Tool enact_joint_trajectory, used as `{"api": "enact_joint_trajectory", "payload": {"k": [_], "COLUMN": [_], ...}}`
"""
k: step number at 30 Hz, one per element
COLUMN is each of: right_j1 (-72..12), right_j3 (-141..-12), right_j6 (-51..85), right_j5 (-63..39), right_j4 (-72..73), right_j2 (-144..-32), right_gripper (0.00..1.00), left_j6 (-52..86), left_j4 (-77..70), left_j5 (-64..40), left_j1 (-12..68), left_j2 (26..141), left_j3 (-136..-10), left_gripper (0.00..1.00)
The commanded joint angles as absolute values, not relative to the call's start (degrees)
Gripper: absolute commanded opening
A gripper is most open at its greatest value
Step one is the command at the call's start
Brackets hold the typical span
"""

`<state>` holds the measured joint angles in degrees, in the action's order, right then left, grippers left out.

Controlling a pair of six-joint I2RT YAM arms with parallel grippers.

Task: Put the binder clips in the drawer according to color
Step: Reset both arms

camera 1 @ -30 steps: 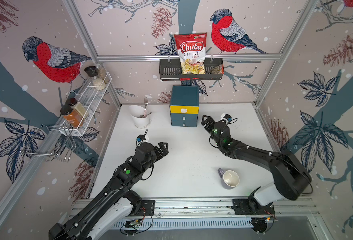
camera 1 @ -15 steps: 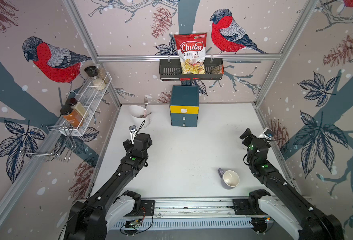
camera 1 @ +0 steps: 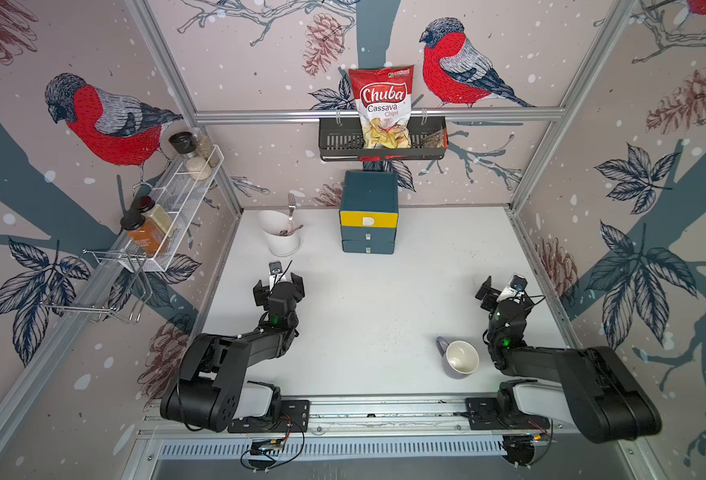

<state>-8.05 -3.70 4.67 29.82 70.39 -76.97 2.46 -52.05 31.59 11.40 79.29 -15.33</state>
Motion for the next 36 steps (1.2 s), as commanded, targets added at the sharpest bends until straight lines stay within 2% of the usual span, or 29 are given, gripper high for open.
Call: {"api": "enact_joint_trajectory", "payload": {"k": [1, 3, 4, 7, 8, 9, 10, 12, 13, 14, 16, 36], "right_j1": [-5.00, -5.14, -6.00, -6.21, -5.41, -4.51, -3.86, -3.54, -3.32, -3.24, -3.34, -3.63], "right_j3": [-2.94, -1.81, -1.56, -3.71, -5.37, -7.24, -9.21, -12.11, -11.99, -12.04, -11.69, -11.82], "right_j6": [4.73, 3.09, 2.09, 3.11, 3.90, 4.76, 5.48, 6.13, 6.61, 6.64, 6.32, 6.30], "right_j5": [22.51, 21.58, 22.68, 22.54, 21.26, 20.73, 21.27, 22.08, 21.51, 21.59, 21.79, 22.36], "right_j4": [86.45, 96.06, 99.21, 88.59, 83.90, 80.55, 78.24, 73.06, 71.92, 72.14, 73.36, 72.72], "right_j2": [-83.15, -89.18, -90.40, -85.99, -85.12, -85.43, -86.60, -86.94, -86.16, -86.43, -86.70, -86.44], "right_gripper": [1.00, 1.00, 1.00, 1.00, 1.00, 1.00, 1.00, 1.00, 1.00, 1.00, 1.00, 1.00], "left_j6": [-1.27, -1.97, -1.05, 2.27, 3.24, 3.10, 4.33, 3.65, 3.84, 4.42, 3.96, 4.14], "left_j4": [-69.78, -75.74, -71.17, -69.55, -74.51, -75.85, -67.97, -74.79, -72.78, -68.60, -72.42, -70.52], "left_j5": [29.48, 28.79, 28.38, 21.54, 20.46, 19.97, 19.74, 19.79, 19.60, 19.45, 19.52, 19.27], "left_j1": [10.12, 9.75, 9.52, 5.53, 3.77, 3.52, 3.35, 3.16, 3.17, 3.17, 2.99, 2.99], "left_j2": [83.20, 85.95, 84.33, 86.02, 89.15, 89.09, 86.64, 88.71, 87.97, 86.70, 87.78, 87.01], "left_j3": [-13.34, -12.07, -12.88, -13.38, -13.36, -12.49, -14.38, -12.75, -13.11, -14.05, -13.14, -13.50], "left_gripper": [0.98, 0.98, 0.98, 0.98, 0.99, 0.99, 0.99, 0.99, 0.99, 0.99, 0.99, 0.99]}}
